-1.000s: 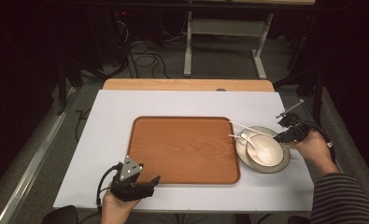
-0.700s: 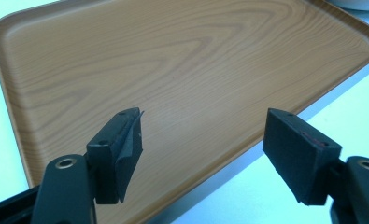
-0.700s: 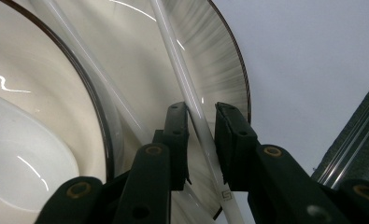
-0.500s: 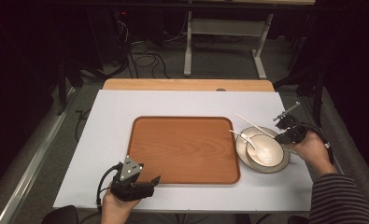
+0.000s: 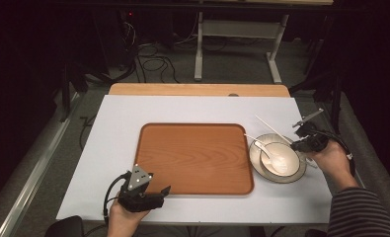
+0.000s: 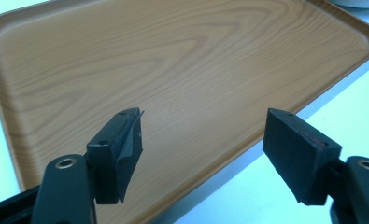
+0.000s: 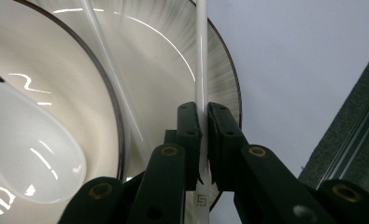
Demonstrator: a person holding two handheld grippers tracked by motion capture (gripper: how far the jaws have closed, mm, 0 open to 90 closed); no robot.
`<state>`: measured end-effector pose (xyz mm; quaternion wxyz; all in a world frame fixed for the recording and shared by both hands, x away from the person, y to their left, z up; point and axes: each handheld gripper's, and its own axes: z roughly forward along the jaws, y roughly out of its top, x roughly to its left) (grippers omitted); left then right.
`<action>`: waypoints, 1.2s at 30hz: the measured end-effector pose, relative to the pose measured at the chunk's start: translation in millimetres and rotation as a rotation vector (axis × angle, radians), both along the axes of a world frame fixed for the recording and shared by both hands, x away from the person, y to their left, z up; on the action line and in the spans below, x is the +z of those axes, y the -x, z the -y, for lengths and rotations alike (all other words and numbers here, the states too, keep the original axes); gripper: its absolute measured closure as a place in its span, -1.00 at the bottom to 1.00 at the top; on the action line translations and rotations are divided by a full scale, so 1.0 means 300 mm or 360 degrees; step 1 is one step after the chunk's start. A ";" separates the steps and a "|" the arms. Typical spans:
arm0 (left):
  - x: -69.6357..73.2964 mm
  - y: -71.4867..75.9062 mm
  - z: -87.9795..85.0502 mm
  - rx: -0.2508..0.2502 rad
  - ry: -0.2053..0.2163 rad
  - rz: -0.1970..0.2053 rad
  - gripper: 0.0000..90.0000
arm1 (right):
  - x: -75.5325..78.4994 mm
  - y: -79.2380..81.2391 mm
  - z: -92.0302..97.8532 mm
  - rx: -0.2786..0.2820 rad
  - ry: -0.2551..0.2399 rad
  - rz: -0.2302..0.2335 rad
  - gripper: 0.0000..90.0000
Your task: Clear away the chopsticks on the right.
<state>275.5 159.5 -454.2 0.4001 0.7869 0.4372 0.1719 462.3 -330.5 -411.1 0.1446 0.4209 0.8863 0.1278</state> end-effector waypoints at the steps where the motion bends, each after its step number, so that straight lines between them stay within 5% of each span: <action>1: 0.000 -0.002 0.003 -0.0007 -0.0002 0.0000 -0.36 | 0.007 0.007 0.002 0.0000 -0.0012 0.0019 0.91; 20: 0.003 -0.062 0.051 -0.0166 0.0011 -0.0003 -0.36 | 0.167 0.220 0.000 -0.0037 -0.0179 0.0242 0.91; 27: 0.003 -0.077 0.070 -0.0211 0.0019 -0.0008 -0.35 | 0.181 0.323 -0.095 0.0083 -0.0226 0.0280 0.90; 36: 0.005 -0.085 0.074 -0.0235 0.0024 -0.0002 -0.35 | 0.166 0.381 -0.203 0.0189 -0.0278 0.0267 0.90</action>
